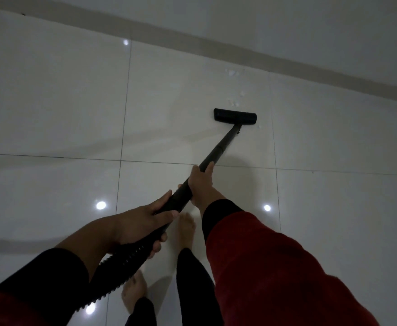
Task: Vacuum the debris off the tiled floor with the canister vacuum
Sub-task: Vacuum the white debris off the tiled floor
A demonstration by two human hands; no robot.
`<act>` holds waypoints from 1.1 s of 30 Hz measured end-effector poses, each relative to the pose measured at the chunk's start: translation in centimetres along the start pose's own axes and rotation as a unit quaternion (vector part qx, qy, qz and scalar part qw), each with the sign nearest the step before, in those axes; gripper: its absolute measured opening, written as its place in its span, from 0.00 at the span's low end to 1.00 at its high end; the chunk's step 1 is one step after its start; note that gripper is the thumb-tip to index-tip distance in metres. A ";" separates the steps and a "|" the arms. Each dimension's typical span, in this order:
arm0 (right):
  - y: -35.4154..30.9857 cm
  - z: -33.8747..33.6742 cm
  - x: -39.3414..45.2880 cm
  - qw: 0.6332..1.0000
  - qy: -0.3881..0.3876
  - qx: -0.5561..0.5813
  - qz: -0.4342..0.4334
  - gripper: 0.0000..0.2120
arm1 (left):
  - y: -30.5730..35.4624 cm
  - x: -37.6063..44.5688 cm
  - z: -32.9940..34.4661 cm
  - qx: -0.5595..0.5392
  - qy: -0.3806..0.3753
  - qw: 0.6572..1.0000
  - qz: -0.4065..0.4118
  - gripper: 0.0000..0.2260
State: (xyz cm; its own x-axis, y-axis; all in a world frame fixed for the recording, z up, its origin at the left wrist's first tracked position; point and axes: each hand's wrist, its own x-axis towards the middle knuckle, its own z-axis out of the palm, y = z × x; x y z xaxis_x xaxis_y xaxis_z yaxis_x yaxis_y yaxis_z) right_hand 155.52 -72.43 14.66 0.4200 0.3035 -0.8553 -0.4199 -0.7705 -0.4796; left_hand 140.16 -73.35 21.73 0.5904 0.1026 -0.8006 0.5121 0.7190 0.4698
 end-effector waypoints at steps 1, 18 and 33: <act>-0.5 -0.1 0.6 1.000 -0.006 -0.013 -0.015 0.29 | 0.6 0.4 0.0 -0.002 0.001 1.000 0.000 0.29; -12.7 -1.7 9.0 0.998 0.004 -0.054 0.010 0.31 | 12.0 7.3 -0.3 -0.042 0.036 0.998 0.007 0.28; -22.1 2.3 14.9 1.000 0.014 -0.017 -0.008 0.32 | 21.0 11.9 -6.9 -0.013 0.044 0.999 0.014 0.29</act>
State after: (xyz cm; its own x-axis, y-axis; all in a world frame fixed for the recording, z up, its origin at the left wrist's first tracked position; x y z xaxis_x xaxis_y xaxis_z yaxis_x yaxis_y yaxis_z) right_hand 169.21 -49.61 12.09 0.4489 0.3008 -0.8414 -0.3851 -0.7846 -0.4859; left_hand 153.67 -52.25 19.50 0.5463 0.1823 -0.8175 0.4788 0.7328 0.4834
